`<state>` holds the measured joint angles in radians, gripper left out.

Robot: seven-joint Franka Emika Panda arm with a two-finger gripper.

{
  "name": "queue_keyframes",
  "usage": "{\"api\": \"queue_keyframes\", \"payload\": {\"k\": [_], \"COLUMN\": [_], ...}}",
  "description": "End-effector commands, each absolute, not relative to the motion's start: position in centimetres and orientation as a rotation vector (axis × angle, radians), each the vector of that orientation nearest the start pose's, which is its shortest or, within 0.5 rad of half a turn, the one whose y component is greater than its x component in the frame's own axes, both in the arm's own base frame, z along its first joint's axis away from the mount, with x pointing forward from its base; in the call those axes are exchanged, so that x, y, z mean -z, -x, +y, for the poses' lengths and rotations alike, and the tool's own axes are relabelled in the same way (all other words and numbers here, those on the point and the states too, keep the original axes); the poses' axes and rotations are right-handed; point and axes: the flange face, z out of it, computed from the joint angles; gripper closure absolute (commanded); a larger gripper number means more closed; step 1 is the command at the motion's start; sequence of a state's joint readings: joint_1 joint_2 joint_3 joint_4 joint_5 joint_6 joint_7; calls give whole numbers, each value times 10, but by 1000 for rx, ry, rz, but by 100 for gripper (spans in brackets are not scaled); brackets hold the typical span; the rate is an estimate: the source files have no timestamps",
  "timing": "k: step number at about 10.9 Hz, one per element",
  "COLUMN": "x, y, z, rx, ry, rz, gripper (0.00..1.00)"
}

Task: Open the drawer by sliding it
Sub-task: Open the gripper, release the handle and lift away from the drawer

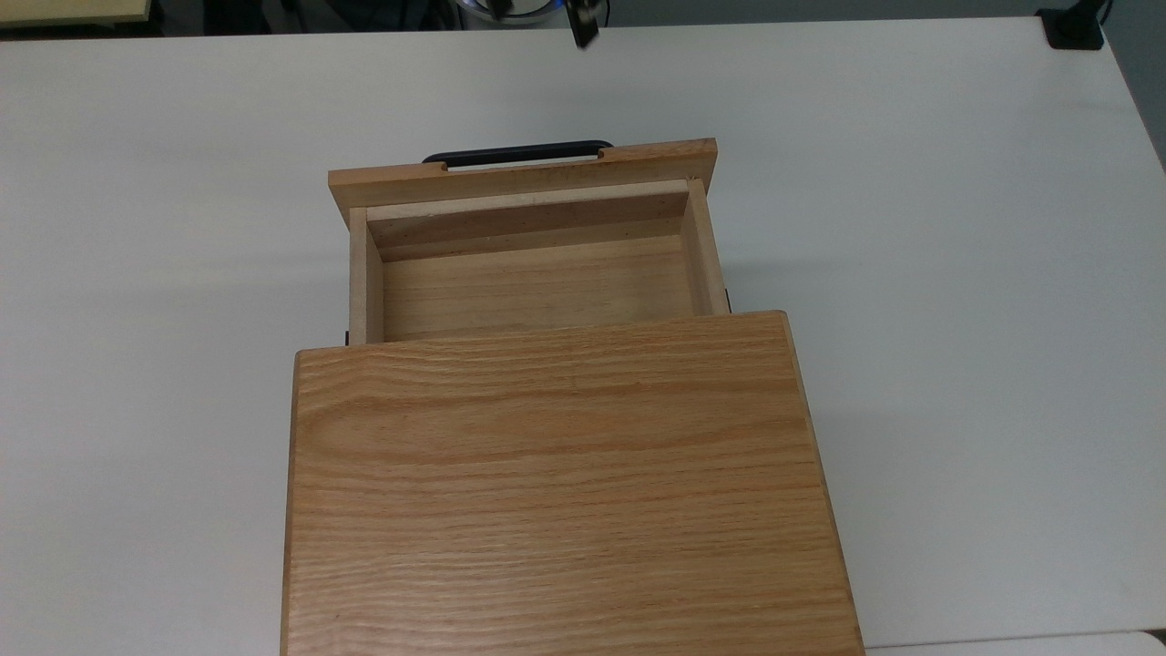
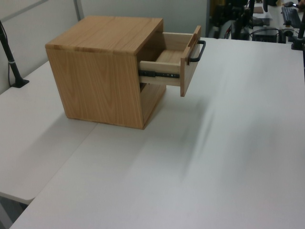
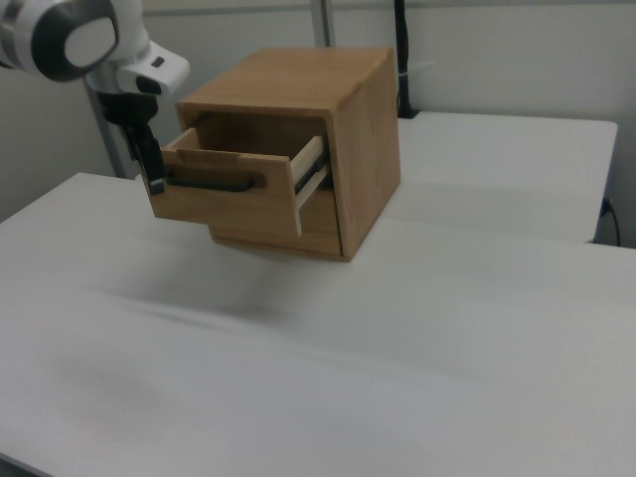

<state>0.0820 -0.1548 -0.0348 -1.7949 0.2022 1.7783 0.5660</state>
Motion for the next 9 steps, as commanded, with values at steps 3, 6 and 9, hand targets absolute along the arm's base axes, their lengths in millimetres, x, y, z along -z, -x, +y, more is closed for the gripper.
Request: {"api": "queue_keyframes", "payload": {"k": [3,6,9], "x": [-658,-653,-653], "y": [-506,-510,-509], "z": [4,-2,-15], "rx": [29,13,5], "ry": [3135,3188,3173], "rz": [184,102,90], "gripper": [0,0,0]}}
